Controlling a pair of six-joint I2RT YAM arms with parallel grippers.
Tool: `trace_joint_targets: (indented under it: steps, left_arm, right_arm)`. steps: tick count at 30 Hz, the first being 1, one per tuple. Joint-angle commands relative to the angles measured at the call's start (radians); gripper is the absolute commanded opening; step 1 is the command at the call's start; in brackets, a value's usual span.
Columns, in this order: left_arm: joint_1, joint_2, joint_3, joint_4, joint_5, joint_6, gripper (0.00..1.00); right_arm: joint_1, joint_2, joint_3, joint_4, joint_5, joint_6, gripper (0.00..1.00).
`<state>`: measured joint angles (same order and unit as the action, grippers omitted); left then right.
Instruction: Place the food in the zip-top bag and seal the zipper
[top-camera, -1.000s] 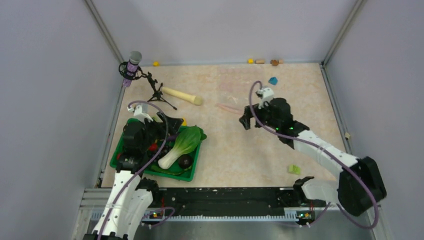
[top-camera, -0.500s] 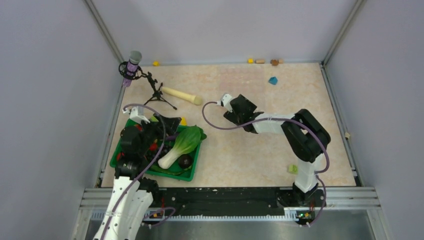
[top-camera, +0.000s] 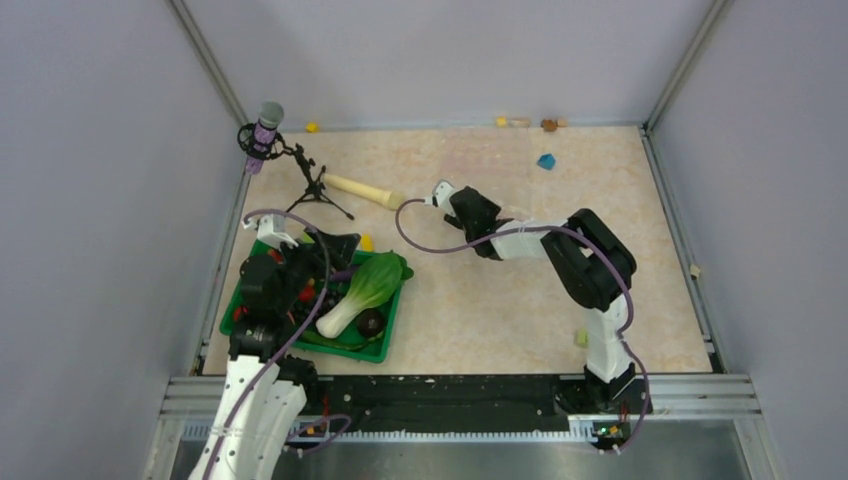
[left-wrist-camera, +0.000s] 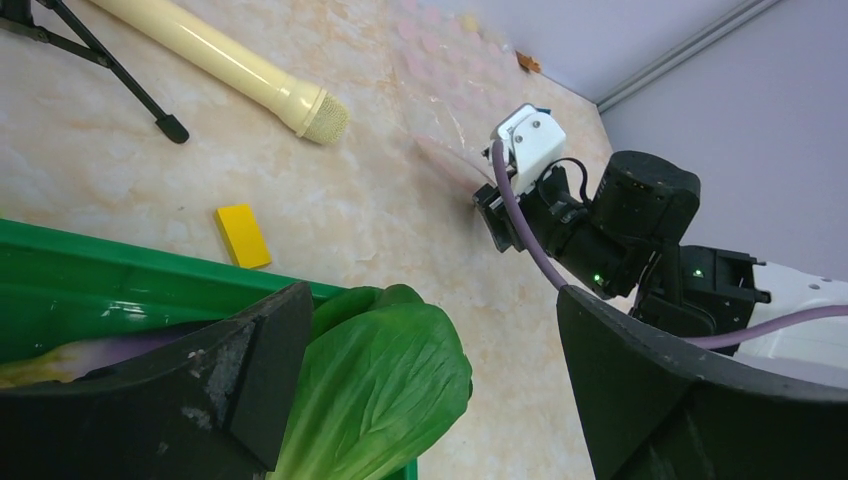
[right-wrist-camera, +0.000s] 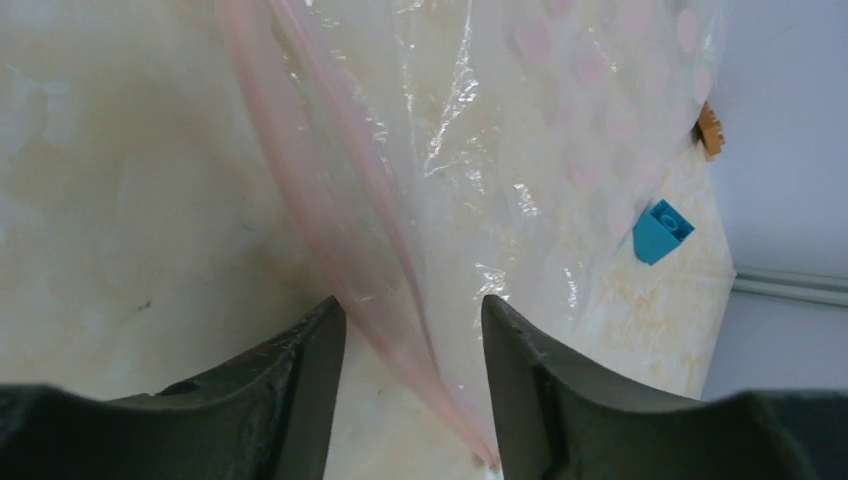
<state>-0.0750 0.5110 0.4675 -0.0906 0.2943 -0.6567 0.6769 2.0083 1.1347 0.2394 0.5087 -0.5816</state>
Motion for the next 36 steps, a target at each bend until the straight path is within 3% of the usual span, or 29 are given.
trace_joint_targets:
  steps: [1, 8, 14, 17, 22, 26, 29, 31, 34, 36]
  left_arm:
    - [-0.003, 0.005, -0.001, 0.008, -0.006, -0.003, 0.97]
    - [-0.003, -0.011, -0.004, -0.002, -0.027, -0.004, 0.97]
    - [-0.003, -0.010, 0.007, -0.024, -0.021, -0.003, 0.97]
    - [-0.003, -0.011, 0.007, -0.032, -0.019, -0.005, 0.97]
    - [-0.005, 0.002, 0.012, -0.033, 0.025, -0.005, 0.97]
    - [-0.019, 0.019, 0.012, -0.006, 0.084, -0.012, 0.97]
    - [-0.064, 0.033, 0.000, 0.038, 0.093, -0.037, 0.97]
    - [-0.132, 0.054, -0.003, 0.070, 0.078, -0.050, 0.97]
    - [-0.337, 0.110, 0.032, 0.073, -0.075, -0.028, 0.97]
    - [-0.482, 0.169, 0.079, 0.080, -0.166, -0.005, 0.97]
  right_arm:
    - [0.006, 0.058, 0.074, -0.067, -0.029, -0.003, 0.46]
    - [-0.007, 0.099, 0.127, -0.139, -0.058, -0.002, 0.20]
    - [-0.014, 0.073, 0.117, -0.132, -0.070, 0.035, 0.03]
    - [-0.015, 0.030, 0.111, -0.135, -0.055, 0.094, 0.00]
    - [-0.005, -0.123, 0.086, -0.283, -0.060, 0.356, 0.00]
    - [0.029, -0.324, -0.056, -0.410, -0.108, 0.711, 0.00]
    - [0.050, -0.529, -0.251, -0.355, -0.214, 0.951, 0.00]
    - [0.049, -0.663, -0.419, -0.198, -0.359, 1.064, 0.00]
    - [0.049, -0.845, -0.636, 0.092, -0.529, 1.170, 0.00]
    - [0.050, -0.950, -0.702, 0.166, -0.583, 1.208, 0.00]
